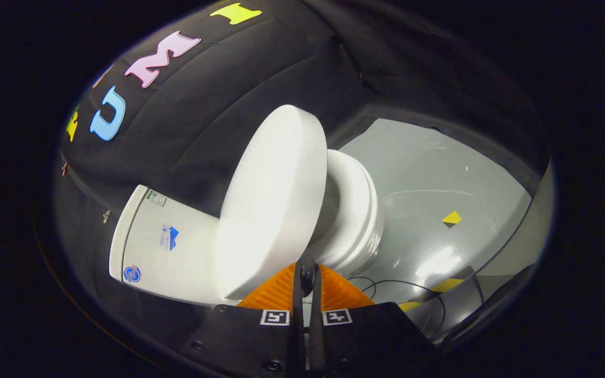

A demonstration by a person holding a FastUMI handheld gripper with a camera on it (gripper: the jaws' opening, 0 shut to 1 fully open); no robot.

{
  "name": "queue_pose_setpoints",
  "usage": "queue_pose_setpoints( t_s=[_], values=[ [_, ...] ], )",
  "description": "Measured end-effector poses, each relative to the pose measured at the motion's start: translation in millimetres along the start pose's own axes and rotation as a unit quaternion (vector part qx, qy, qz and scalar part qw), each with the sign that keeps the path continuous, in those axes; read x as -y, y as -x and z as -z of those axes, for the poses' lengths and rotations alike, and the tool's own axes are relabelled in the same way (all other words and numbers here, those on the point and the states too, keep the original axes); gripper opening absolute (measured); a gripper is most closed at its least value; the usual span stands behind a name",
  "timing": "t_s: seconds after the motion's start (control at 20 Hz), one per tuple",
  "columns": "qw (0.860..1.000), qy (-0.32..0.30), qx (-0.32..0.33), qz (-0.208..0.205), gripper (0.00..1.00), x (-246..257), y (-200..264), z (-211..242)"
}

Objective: Open the toilet lid.

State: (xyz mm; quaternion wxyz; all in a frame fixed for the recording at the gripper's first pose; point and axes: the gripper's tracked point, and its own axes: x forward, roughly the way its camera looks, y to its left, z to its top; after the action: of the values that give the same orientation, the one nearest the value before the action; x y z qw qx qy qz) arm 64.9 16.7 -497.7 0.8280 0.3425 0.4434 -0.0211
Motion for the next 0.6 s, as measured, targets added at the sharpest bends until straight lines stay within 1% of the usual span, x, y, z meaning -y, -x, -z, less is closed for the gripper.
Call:
queue_pose_setpoints(
  t_s=[0.3, 0.6],
  values=[
    [0.997, 0.056, 0.039, 0.028, 0.07, -56.6, 35.3, -11.9],
    [0.989, 0.107, 0.077, 0.064, 0.06, -101.2, 56.1, -11.6]
  ],
)
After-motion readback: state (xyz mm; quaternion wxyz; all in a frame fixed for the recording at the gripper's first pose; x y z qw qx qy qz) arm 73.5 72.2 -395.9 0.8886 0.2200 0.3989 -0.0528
